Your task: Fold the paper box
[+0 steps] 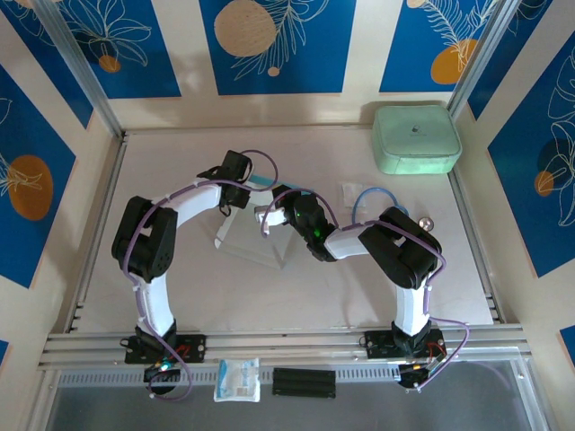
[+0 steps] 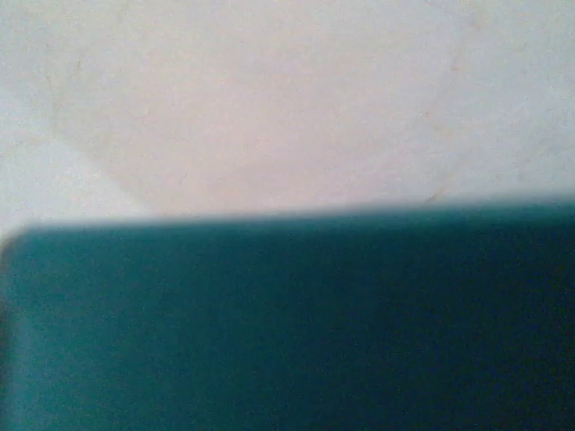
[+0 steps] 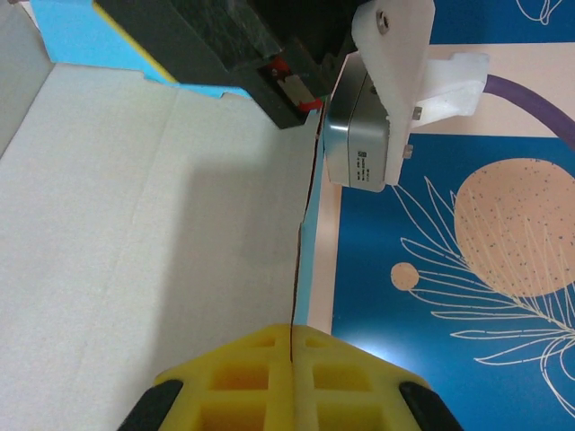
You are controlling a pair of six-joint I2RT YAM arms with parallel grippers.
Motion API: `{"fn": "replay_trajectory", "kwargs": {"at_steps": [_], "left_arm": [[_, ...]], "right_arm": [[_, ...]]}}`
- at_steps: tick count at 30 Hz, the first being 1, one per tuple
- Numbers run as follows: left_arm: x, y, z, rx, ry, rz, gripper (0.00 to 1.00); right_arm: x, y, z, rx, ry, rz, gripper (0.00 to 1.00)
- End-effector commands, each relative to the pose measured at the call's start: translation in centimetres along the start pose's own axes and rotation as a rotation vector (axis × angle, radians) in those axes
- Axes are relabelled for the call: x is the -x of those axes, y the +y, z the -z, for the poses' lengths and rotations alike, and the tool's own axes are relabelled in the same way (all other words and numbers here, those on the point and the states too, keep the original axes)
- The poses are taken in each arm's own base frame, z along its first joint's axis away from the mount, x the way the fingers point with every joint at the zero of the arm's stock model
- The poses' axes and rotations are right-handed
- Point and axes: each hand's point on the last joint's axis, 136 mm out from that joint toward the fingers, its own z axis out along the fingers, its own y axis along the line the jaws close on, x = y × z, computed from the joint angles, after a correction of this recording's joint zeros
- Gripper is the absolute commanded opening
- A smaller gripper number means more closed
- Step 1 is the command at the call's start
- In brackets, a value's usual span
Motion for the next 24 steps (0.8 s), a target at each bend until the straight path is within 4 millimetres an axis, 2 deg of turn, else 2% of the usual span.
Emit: {"fn": "replay_trajectory", "kwargs": {"at_steps": [1,4,8,16,23,24], "left_arm": [[-0.8,-0.7,-1.5,-0.015,0.035,0.019,0.17],[-0.4,-0.7,-1.7,-0.01,0.013,0.042,0.14],[0.2,-0.6,-1.9,-0.003,-0.021,0.076,0.0],[0.3,0.3,-2.3,0.049,-0.088,0.162,0.0],[0.9,0.3,-1.0,-0.018,-0.153,0.24,0.02],[1.0,0.2,-0.8,-0.044,-0.161,0.26,0.05]], "right_arm": [[1.6,0.4,0.5,0.021,-0.052,-0.007,0.0],[1.7,0.3,0.5,0.02,-0.052,-0.01,0.0],[1.9,0.3,0.5,0.02,-0.056,-0.011,0.0],[1.8,0.3,0.6,0.024,-0.053,-0.011,0.0],[1.9,0.2,0.7,0.025,-0.051,-0.013,0.0],[1.9,0.2,0.7,0.025,-0.05,-0.013,0.0]]}}
